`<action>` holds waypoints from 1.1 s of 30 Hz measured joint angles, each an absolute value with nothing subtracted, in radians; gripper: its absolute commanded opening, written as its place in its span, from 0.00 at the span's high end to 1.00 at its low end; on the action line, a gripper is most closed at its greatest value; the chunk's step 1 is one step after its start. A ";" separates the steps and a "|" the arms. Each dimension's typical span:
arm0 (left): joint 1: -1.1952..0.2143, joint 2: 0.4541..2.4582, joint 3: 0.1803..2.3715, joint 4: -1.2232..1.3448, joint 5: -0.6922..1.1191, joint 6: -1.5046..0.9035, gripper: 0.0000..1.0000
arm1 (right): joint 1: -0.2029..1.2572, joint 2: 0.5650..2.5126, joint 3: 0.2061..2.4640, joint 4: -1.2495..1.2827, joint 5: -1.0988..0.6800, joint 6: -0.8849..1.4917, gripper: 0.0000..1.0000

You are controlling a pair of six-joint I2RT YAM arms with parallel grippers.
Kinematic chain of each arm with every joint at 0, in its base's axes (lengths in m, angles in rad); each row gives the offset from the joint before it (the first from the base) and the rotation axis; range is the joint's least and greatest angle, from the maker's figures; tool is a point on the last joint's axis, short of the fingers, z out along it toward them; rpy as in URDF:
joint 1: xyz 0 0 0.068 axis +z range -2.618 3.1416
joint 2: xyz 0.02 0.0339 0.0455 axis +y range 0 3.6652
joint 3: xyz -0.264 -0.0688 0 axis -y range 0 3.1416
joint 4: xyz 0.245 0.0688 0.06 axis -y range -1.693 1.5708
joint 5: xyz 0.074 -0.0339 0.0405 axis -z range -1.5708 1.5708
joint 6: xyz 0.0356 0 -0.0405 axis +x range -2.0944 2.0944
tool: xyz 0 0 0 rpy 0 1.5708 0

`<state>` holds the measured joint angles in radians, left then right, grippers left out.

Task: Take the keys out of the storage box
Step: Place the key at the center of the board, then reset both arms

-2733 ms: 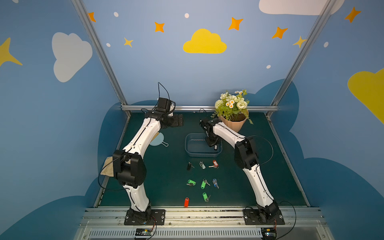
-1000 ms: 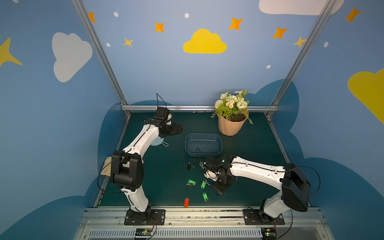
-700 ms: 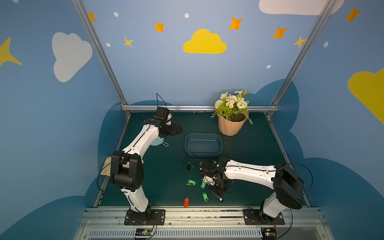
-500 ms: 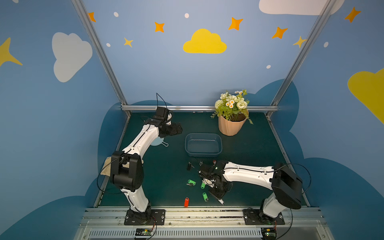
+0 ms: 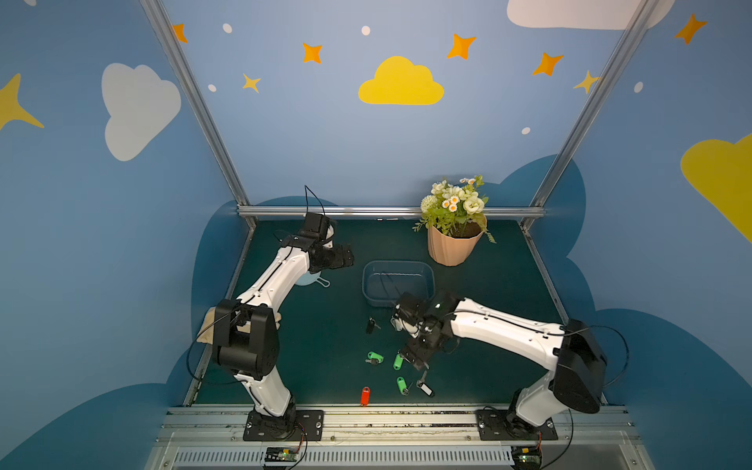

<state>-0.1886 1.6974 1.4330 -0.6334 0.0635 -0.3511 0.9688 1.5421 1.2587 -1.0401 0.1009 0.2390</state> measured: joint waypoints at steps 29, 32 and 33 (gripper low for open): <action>-0.137 1.377 0.537 0.413 -0.212 0.045 0.00 | 0.265 1.482 0.640 0.146 0.332 -0.038 0.02; -0.075 1.458 0.520 0.492 -0.175 0.036 0.00 | 0.252 1.472 0.635 0.196 0.302 -0.056 0.02; -0.050 1.481 0.513 0.511 -0.159 0.029 0.00 | 0.241 1.461 0.628 0.213 0.284 -0.058 0.02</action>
